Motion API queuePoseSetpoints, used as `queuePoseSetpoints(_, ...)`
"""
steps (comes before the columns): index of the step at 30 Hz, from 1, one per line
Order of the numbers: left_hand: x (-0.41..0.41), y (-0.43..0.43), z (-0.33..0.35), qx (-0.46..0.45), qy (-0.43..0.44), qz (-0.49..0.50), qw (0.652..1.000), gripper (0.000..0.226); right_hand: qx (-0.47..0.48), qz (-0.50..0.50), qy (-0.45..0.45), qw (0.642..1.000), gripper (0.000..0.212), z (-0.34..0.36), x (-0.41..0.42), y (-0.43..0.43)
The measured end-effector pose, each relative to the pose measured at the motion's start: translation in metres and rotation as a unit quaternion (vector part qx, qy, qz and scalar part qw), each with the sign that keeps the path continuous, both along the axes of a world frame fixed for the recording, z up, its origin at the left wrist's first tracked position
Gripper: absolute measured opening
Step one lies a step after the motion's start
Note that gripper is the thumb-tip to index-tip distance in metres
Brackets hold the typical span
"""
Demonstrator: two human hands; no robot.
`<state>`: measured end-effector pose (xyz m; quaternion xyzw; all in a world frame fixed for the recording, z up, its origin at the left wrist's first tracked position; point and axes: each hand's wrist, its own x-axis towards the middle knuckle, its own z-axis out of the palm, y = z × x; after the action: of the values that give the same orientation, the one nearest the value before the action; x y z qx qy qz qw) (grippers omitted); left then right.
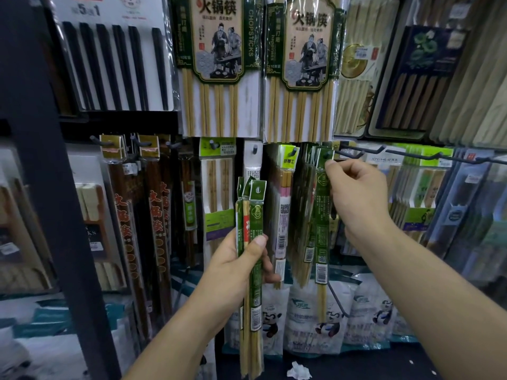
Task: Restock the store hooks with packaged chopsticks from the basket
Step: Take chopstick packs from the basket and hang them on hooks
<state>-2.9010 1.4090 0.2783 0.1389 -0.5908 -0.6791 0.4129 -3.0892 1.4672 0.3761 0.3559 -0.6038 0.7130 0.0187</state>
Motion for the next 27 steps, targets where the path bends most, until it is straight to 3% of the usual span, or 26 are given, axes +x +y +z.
queuePoseSetpoints(10, 0.0, 0.002, 0.004, -0.001, -0.007, 0.025, 1.0, 0.021, 0.042, -0.06, 0.077, 0.994, 0.027, -0.008, -0.009, -0.013)
queuePoseSetpoints(16, 0.002, 0.005, 0.007, 0.018, 0.008, 0.013, 1.0, 0.021, 0.012, -0.051, 0.034, 0.998, 0.028, -0.011, 0.007, -0.002)
queuePoseSetpoints(23, 0.001, 0.009, 0.008, 0.019, 0.024, -0.025, 0.999, 0.028, 0.076, 0.174, 0.074, 0.979, 0.012, -0.031, 0.06, 0.02)
queuePoseSetpoints(27, 0.001, 0.01, 0.007, 0.013, 0.022, -0.042, 0.999, 0.025, 0.066, 0.195, 0.051, 0.977, 0.015, -0.034, 0.065, 0.019)
